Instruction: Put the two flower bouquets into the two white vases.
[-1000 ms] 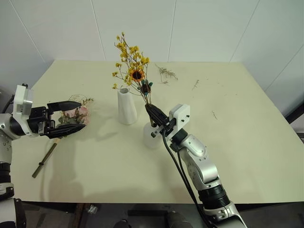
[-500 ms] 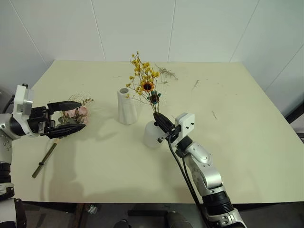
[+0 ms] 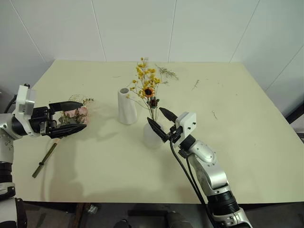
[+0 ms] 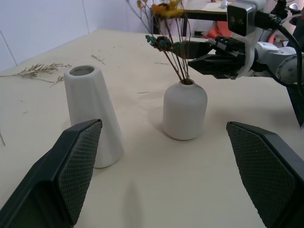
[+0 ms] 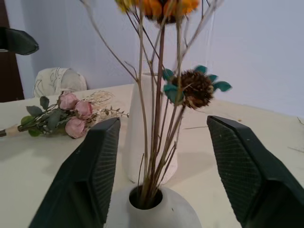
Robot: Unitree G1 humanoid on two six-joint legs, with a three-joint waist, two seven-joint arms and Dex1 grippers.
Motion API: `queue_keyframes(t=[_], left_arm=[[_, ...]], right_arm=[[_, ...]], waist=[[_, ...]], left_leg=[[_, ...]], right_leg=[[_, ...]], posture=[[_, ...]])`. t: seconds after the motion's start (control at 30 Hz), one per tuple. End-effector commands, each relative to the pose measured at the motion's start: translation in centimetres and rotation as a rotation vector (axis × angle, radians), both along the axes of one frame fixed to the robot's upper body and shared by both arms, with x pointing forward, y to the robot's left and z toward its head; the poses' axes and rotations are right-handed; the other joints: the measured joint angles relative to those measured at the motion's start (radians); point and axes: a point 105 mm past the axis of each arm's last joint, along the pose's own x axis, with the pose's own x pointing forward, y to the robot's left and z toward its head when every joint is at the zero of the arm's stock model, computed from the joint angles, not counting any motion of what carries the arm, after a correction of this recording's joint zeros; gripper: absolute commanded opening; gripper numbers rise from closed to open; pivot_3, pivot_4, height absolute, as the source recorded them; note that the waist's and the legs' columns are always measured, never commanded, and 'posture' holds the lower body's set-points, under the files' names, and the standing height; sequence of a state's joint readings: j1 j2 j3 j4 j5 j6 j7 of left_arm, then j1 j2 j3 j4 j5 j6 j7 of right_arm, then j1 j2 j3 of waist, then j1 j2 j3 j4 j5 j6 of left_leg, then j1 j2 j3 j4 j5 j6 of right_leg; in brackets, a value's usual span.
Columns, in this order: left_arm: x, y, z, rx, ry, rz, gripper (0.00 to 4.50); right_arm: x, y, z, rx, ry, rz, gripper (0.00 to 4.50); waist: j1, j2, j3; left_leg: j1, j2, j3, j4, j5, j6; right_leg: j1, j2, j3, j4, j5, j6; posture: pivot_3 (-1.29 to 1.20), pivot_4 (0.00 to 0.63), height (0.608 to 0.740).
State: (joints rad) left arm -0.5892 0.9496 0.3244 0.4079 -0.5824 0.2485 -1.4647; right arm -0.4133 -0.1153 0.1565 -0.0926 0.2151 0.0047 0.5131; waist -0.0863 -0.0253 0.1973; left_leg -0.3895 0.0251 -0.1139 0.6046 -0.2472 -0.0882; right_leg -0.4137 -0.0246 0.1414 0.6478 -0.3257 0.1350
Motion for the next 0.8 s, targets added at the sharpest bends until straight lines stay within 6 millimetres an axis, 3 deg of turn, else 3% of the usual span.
queue_keyframes(t=[0.03,0.27,0.43,0.6,0.8], left_arm=[[0.1,0.1,0.8,0.001,-0.041,0.010,4.50],[0.3,0.4,0.8,-0.011,-0.065,0.063,4.50],[0.1,-0.1,0.3,-0.024,-0.068,0.110,4.50],[-0.6,-0.2,0.1,-0.038,-0.083,0.177,4.50],[-1.4,0.1,-0.3,-0.047,-0.084,0.244,4.50]], right_arm=[[-1.2,-0.1,1.8,-0.008,-0.063,0.050,3.08],[-2.4,-2.4,1.7,-0.128,-0.007,0.090,3.08],[-4.3,-4.4,0.8,-0.320,0.104,0.188,3.08],[-5.9,-5.0,2.1,-0.394,0.159,0.307,4.48],[-6.1,-4.6,3.4,-0.422,0.135,0.350,4.48]], waist=[[0.000,0.000,0.000],[0.004,0.000,0.000],[0.004,0.000,0.000],[0.002,-0.001,0.000],[0.006,-0.001,0.001]], left_leg=[[0.000,0.000,0.000,0.000,0.000,0.000],[0.000,0.000,0.000,0.000,0.000,0.000],[0.000,0.000,0.000,0.000,0.000,0.000],[0.000,0.001,0.000,0.001,0.000,0.000],[0.000,0.001,0.001,0.002,0.000,0.000]], right_leg=[[0.000,0.000,0.000,0.000,0.000,0.000],[0.000,0.000,0.000,0.000,0.000,0.000],[0.000,-0.001,0.000,-0.001,0.000,0.000],[0.001,0.000,0.000,-0.001,0.000,0.000],[0.001,0.000,0.000,-0.002,0.000,0.000]], posture=[[0.00,0.150,0.740],[0.00,0.150,0.740],[0.00,0.150,0.740],[0.00,0.150,0.740],[0.00,0.150,0.740]])
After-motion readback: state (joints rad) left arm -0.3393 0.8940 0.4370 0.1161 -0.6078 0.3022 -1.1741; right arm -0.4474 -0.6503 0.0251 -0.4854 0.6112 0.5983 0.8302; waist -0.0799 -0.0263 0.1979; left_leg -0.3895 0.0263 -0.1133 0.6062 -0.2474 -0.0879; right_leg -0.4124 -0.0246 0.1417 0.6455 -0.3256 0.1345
